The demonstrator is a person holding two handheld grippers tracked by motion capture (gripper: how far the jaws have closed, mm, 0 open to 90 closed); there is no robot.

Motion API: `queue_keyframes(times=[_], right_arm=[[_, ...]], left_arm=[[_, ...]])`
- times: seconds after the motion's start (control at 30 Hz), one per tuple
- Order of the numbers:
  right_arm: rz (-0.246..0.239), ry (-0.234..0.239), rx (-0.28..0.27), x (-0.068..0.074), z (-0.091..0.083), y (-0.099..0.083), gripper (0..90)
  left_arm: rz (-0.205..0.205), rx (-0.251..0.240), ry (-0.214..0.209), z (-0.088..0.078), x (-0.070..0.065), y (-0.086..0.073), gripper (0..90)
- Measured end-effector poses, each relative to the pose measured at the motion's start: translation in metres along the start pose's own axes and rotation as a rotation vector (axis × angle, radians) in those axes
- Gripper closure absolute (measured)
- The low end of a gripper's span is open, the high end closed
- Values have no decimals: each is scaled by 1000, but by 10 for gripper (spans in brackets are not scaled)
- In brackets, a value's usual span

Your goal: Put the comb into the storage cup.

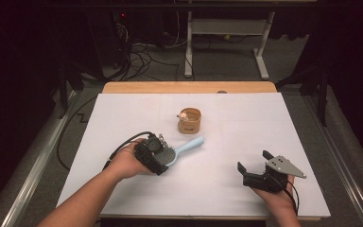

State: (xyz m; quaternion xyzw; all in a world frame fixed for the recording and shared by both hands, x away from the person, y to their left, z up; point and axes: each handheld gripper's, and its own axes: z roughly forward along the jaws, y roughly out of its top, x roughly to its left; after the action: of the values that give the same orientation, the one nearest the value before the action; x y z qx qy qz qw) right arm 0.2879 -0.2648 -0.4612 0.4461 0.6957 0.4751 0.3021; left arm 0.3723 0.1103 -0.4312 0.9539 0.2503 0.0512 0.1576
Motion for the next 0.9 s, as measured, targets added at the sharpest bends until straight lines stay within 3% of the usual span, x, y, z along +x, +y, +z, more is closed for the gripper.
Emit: queue_keyframes(times=[0.43,0.63,0.73,0.9], right_arm=[[-27,16,3,4,1,1,4],[-78,24,15,11,5,2,3],[-100,26,27,16,9,5,3],[-128,35,47,23,20,10,3]], left_arm=[[62,-21,-25,-4,-13,4,204],[61,-31,-59,-5,-17,8,203],[81,-39,-50,-6,-19,9,204],[77,-60,-52,-8,-20,11,204]])
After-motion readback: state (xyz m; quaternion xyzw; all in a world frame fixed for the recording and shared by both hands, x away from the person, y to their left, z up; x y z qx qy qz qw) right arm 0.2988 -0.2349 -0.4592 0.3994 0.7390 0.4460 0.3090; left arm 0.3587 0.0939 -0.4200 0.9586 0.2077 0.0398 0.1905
